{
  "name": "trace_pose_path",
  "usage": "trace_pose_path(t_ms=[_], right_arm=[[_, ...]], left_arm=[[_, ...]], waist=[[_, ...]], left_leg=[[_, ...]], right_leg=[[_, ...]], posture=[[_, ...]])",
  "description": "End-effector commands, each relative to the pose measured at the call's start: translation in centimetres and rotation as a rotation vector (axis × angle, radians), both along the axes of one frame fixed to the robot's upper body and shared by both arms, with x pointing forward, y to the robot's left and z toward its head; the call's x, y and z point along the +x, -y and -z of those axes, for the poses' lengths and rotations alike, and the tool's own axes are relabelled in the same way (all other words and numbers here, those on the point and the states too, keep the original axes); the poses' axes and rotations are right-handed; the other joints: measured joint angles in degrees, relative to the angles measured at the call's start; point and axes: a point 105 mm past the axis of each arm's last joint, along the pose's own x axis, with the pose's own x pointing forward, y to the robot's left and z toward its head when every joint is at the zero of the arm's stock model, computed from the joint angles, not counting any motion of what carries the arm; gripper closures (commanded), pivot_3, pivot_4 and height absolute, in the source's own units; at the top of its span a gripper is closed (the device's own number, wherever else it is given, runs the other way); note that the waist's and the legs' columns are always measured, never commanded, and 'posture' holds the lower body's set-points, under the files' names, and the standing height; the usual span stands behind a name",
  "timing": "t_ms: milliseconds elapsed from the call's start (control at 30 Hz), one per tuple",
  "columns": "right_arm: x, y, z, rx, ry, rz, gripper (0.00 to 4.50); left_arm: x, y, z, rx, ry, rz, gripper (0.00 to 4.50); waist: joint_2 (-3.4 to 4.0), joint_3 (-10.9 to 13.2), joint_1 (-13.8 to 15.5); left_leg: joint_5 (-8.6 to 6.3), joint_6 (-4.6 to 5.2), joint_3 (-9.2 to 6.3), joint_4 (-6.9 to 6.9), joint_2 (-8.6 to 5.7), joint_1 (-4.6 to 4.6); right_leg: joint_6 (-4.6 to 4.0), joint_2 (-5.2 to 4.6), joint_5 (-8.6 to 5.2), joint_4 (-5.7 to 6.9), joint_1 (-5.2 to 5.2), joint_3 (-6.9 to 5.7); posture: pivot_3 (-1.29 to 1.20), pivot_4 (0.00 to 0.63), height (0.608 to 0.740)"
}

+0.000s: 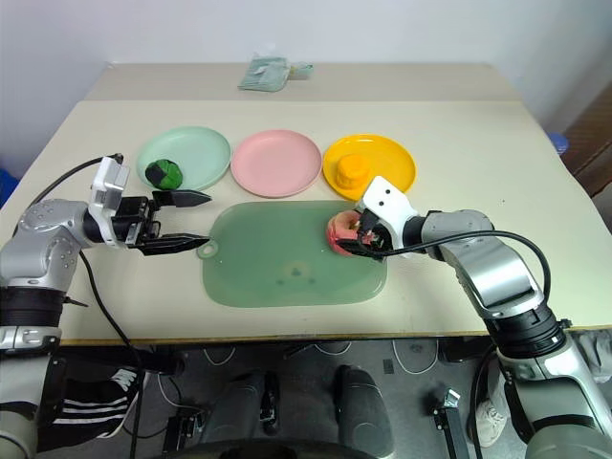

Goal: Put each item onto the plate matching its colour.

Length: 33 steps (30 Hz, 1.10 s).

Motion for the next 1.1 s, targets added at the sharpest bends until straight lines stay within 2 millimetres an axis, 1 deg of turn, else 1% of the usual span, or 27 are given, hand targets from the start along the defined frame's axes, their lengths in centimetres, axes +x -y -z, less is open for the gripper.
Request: trace_pose_path(t_ms=[33, 133, 200, 233, 333, 400, 467, 567, 633, 733, 767, 833, 867, 900, 933, 967, 1033, 1100], right_arm=[[1.0, -0.4, -1.1, 0.042, 0.045, 0.033, 1.56], [2.2, -2.7, -3.3, 0.121, 0.132, 0.015, 1.56], [3.8, -4.4, -5.2, 0.19, 0.206, 0.03, 1.56], [4.6, -5.3, -6.1, 0.215, 0.242, 0.041, 1.56], [6.8, -7.3, -7.9, 0.292, 0.306, 0.068, 1.56], [8.2, -8.8, -8.1, 0.337, 0.309, 0.083, 1.56], [9.4, -10.1, -7.9, 0.368, 0.311, 0.102, 1.56], [11.3, -11.4, -6.3, 0.337, 0.336, 0.16, 1.56], [12.1, -12.0, -5.5, 0.337, 0.333, 0.193, 1.56], [12.8, -12.1, -4.4, 0.294, 0.35, 0.222, 1.56], [12.9, -12.2, -4.2, 0.318, 0.314, 0.22, 1.56], [12.7, -12.6, -3.8, 0.393, 0.226, 0.195, 0.55], [12.7, -12.6, -3.7, 0.39, 0.227, 0.197, 0.2], [12.8, -12.5, -3.7, 0.374, 0.247, 0.197, 0.09], [12.8, -12.5, -3.9, 0.365, 0.263, 0.196, 0.09], [12.7, -12.5, -4.2, 0.377, 0.268, 0.19, 0.09], [12.4, -12.4, -5.6, 0.426, 0.295, 0.152, 0.09], [11.7, -11.6, -8.2, 0.589, 0.274, 0.115, 0.09]], left_arm=[[1.3, -0.8, -1.6, -0.065, 0.04, -0.109, 0.0], [2.5, -1.5, -1.6, -0.093, 0.024, -0.215, 0.0], [3.1, -2.0, -1.0, -0.079, 0.009, -0.276, 0.0], [3.3, -2.0, -1.2, -0.102, 0.009, -0.29, 0.0], [4.2, -2.3, -2.1, -0.161, 0.044, -0.368, 0.0], [4.6, -2.4, -2.0, -0.149, 0.067, -0.398, 0.0], [4.9, -2.4, -2.0, -0.145, 0.101, -0.423, 0.0], [4.5, -1.8, -1.9, -0.16, 0.097, -0.401, 0.0], [4.1, -1.6, -1.8, -0.16, 0.092, -0.383, 0.0], [3.7, -1.6, -2.0, -0.172, 0.095, -0.384, 0.0], [3.6, -1.6, -2.0, -0.171, 0.096, -0.385, 0.0], [3.3, -1.6, -1.9, -0.167, 0.091, -0.385, 0.0], [3.2, -1.6, -1.9, -0.165, 0.088, -0.385, 0.0], [3.1, -1.6, -1.8, -0.163, 0.085, -0.384, 0.0], [3.0, -1.6, -1.8, -0.165, 0.084, -0.377, 0.0], [2.8, -1.6, -1.9, -0.171, 0.08, -0.371, 0.0], [2.6, -1.5, -2.0, -0.172, 0.091, -0.36, 0.0], [2.4, -1.3, -2.1, -0.185, 0.079, -0.354, 0.0]], waist=[[-0.01, 0.0, 0.0], [0.0, 0.0, -0.3], [0.01, 0.0, -0.7], [0.04, 0.0, -0.6], [0.03, 0.0, -0.3], [0.02, 0.0, -0.1], [0.02, 0.0, -0.2], [0.02, 0.0, -0.3], [0.03, 0.0, -0.3], [0.04, 0.0, -0.6], [0.05, 0.0, -0.6], [0.05, 0.0, -0.7], [0.05, 0.0, -0.7], [0.06, 0.0, -0.8], [0.06, 0.0, -0.8], [0.06, 0.0, -0.9], [0.06, 0.0, -0.9], [0.08, 0.0, -0.8]], left_leg=[[0.0, 0.0, 0.0, 0.01, 0.0, 0.02], [0.01, 0.0, -0.02, 0.04, 0.0, 0.02], [0.01, 0.0, 0.0, 0.03, 0.01, 0.03], [0.01, 0.0, 0.02, 0.02, 0.02, 0.04], [0.01, -0.02, -0.02, 0.02, 0.01, 0.03], [0.02, -0.02, -0.04, 0.0, 0.02, 0.02], [0.02, -0.03, -0.02, 0.0, 0.01, 0.02], [0.02, -0.03, 0.0, 0.02, -0.02, 0.01], [0.03, -0.04, 0.01, 0.01, -0.02, 0.01], [0.04, -0.06, 0.0, -0.04, -0.01, 0.01], [0.04, -0.06, 0.0, -0.04, -0.01, 0.01], [0.04, -0.07, 0.0, -0.04, 0.0, 0.02], [0.05, -0.08, 0.0, -0.04, 0.01, 0.03], [0.05, -0.08, -0.01, -0.04, 0.01, 0.03], [0.05, -0.08, -0.01, -0.05, 0.02, 0.04], [0.05, -0.08, -0.02, -0.05, 0.02, 0.04], [0.05, -0.09, -0.02, -0.05, 0.02, 0.04], [0.06, -0.09, -0.03, -0.05, 0.02, 0.03]], right_leg=[[0.0, 0.0, 0.0, 0.0, 0.02, 0.0], [0.01, 0.02, 0.01, 0.07, 0.0, 0.0], [0.06, 0.03, 0.04, 0.15, -0.05, 0.01], [0.23, 0.03, 0.13, 0.21, -0.09, 0.01], [0.23, 0.03, 0.12, 0.49, -0.17, 0.0], [0.24, 0.03, 0.1, 0.51, -0.17, -0.03], [0.24, 0.02, 0.1, 0.48, -0.14, -0.03], [0.25, -0.02, 0.11, 0.46, -0.12, -0.02], [0.25, -0.02, 0.11, 0.47, -0.13, -0.02], [0.25, -0.02, 0.11, 0.48, -0.14, -0.02], [0.25, -0.02, 0.11, 0.48, -0.14, -0.02], [0.25, -0.01, 0.11, 0.48, -0.14, -0.01], [0.25, -0.01, 0.11, 0.49, -0.14, -0.01], [0.25, 0.0, 0.11, 0.5, -0.14, -0.01], [0.25, 0.0, 0.11, 0.51, -0.14, -0.01], [0.25, 0.0, 0.11, 0.51, -0.14, -0.01], [0.25, 0.0, 0.11, 0.51, -0.14, -0.01], [0.25, 0.0, 0.11, 0.51, -0.14, -0.01]], posture=[[0.0, 0.15, 0.74], [0.0, 0.15, 0.74], [0.0, 0.15, 0.74], [0.0, 0.15, 0.74], [0.0, 0.15, 0.74], [0.0, 0.15, 0.74], [0.0, 0.15, 0.74], [0.0, 0.15, 0.74], [0.0, 0.15, 0.74], [0.0, 0.15, 0.74], [0.0, 0.15, 0.74], [0.0, 0.15, 0.74], [0.0, 0.15, 0.74], [0.0, 0.15, 0.74], [0.0, 0.15, 0.74], [0.0, 0.15, 0.74], [0.0, 0.15, 0.74], [0.0, 0.15, 0.74]])
